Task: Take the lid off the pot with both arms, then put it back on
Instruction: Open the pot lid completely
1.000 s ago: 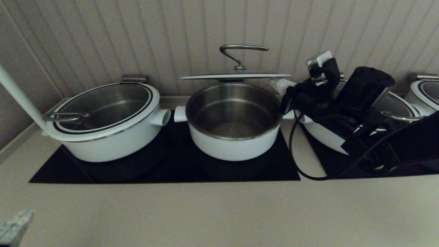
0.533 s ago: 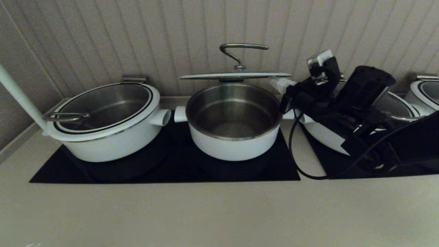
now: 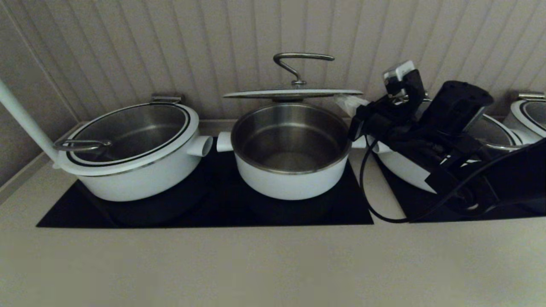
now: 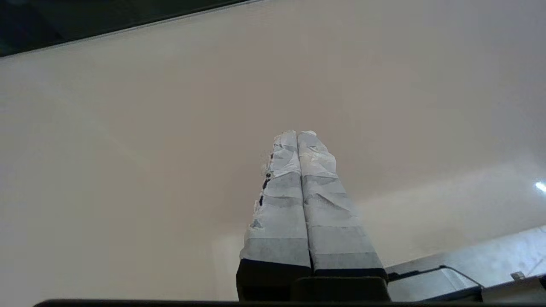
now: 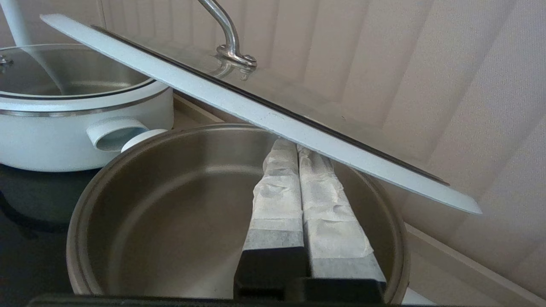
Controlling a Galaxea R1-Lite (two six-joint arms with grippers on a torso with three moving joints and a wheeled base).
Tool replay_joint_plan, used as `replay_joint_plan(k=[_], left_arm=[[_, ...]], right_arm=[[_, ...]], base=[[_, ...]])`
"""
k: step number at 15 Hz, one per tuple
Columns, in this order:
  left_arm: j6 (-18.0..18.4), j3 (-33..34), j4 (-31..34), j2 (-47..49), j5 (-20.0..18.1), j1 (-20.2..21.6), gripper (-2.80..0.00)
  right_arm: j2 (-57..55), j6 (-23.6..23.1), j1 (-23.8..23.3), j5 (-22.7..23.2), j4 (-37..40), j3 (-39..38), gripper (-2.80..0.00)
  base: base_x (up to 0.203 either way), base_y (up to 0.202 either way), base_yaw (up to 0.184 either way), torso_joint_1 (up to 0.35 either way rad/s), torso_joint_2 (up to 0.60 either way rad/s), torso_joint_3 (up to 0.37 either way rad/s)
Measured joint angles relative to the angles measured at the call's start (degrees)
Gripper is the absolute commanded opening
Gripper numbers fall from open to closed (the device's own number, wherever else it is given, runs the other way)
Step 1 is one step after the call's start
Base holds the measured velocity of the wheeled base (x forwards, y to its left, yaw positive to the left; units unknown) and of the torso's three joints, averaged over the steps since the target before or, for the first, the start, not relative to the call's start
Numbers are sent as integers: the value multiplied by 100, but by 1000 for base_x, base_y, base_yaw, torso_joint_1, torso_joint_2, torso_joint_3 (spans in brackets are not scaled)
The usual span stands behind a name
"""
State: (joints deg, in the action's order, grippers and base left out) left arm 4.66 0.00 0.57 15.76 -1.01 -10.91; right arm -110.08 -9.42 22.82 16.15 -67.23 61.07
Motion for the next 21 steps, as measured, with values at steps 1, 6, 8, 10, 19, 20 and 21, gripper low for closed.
replay_joint_plan(k=[1, 6, 8, 10, 19, 20, 21], left_arm=[[6, 0, -9, 0, 0, 0, -280], [-105, 0, -30, -2, 33, 2, -280], [-111, 0, -35, 0, 33, 2, -280], [-161, 0, -39, 0, 34, 2, -280], [-171, 0, -39, 2, 33, 0, -280], [-168, 0, -36, 2, 31, 0, -280], [-168, 0, -36, 2, 33, 0, -280]], right_arm=[[5, 1, 0, -1, 0, 0, -280], [5, 0, 0, -1, 4, 25, -280], [5, 0, 0, -1, 4, 44, -280], [5, 0, 0, -1, 5, 52, -280], [10, 0, 5, -1, 4, 55, -280], [11, -5, 7, -1, 4, 55, -280], [11, 0, 8, -1, 4, 55, -280]], base=[[0, 0, 0, 0, 0, 0], [0, 0, 0, 0, 0, 0], [0, 0, 0, 0, 0, 0], [0, 0, 0, 0, 0, 0], [0, 0, 0, 0, 0, 0], [0, 0, 0, 0, 0, 0], [0, 0, 0, 0, 0, 0]])
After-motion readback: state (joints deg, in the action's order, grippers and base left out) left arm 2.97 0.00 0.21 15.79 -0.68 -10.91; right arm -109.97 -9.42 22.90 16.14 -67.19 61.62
